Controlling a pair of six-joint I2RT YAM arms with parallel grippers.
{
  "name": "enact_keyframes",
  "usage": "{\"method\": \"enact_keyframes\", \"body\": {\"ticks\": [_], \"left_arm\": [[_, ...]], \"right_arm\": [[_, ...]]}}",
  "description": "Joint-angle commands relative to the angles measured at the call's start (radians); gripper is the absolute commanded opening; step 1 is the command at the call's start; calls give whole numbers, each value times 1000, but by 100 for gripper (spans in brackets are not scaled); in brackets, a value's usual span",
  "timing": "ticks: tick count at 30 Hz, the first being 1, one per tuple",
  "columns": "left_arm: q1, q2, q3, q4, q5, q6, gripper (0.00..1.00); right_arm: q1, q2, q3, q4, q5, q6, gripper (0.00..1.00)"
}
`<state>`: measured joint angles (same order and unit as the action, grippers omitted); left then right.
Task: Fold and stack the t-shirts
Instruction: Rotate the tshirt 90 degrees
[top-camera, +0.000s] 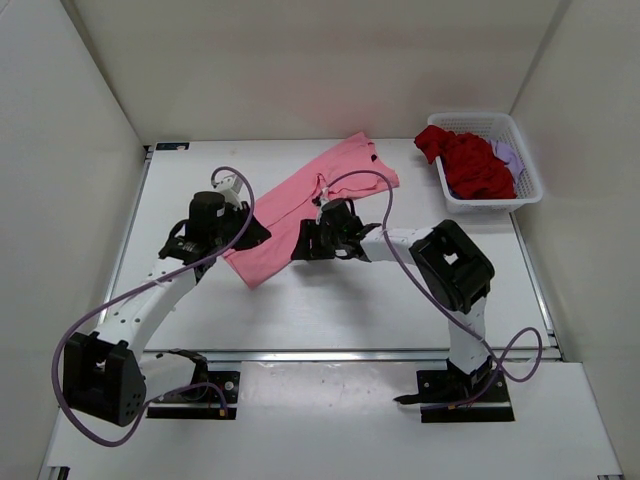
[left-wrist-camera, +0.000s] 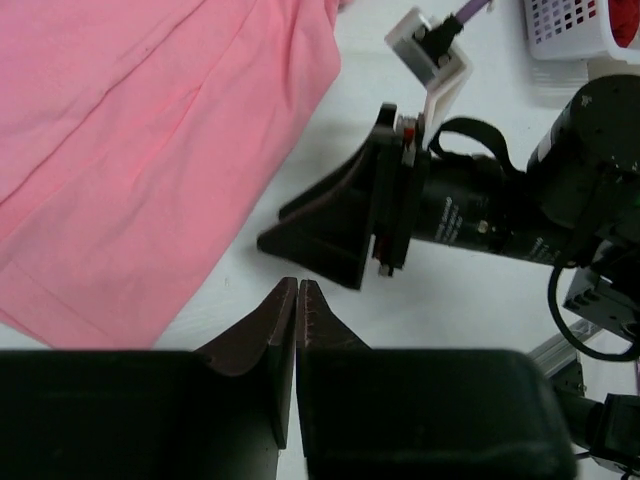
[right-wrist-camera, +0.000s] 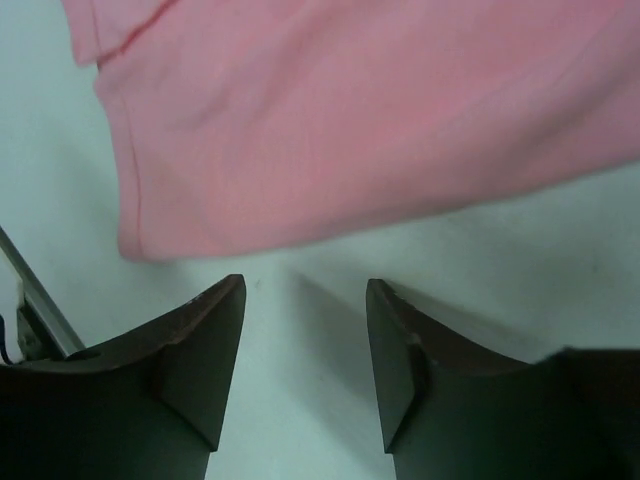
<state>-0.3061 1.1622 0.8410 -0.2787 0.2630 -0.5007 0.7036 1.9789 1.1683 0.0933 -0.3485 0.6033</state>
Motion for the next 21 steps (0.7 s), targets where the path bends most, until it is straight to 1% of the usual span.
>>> {"method": "enact_keyframes", "body": {"ticks": [1,2,4,5,6,7,8,10,12,13,14,15,16,18,19,20,21], "left_arm": [[-4,-12,35,-17,13,8,17],[-2,-9,27,-2,22,-4,18],[-13,-12,20,15,24,-2,20],[-19,-9,26,21,27,-4,20],[-27,-1,36,4,12,2,20],[-33,5,40,-4,4,5,19],[-34,5,38,-14,-8,8,20],[-42,22,49,-17,-10,8,21],[-41,36,44,-19,-18,5,22],[-41,54,40,-17,-8,8,22],[-45,60,38,-1,8,5,23],[-50,76,24,10,24,-5,25],[-63,92,21,10,24,-7,25],[-80,116,21,-11,13,1,26],[-94,125,21,-19,-4,4,27],[-112,126,11,-27,-14,10,28],[-119,126,0,-21,-27,-1,29]], "right_arm": [[0,60,45,106,78,76,50],[-3,89,66,96,92,85,48],[10,121,109,47,147,87,39],[13,148,141,28,161,76,32],[10,172,174,-2,154,72,28],[8,191,185,-29,134,70,12],[1,199,197,-41,123,73,0],[-10,157,131,-6,86,75,0],[-12,47,10,3,76,49,0],[-29,14,-60,-18,60,26,0],[-39,-49,-97,-47,49,10,0],[-62,-124,-169,-59,17,-5,0],[-81,-155,-212,-84,-10,-19,0],[-113,-282,-350,-92,-53,-40,2],[-139,-316,-376,-133,-85,-46,15],[-150,-366,-409,-147,-92,-59,31],[-159,-411,-421,-158,-93,-71,38]]}}
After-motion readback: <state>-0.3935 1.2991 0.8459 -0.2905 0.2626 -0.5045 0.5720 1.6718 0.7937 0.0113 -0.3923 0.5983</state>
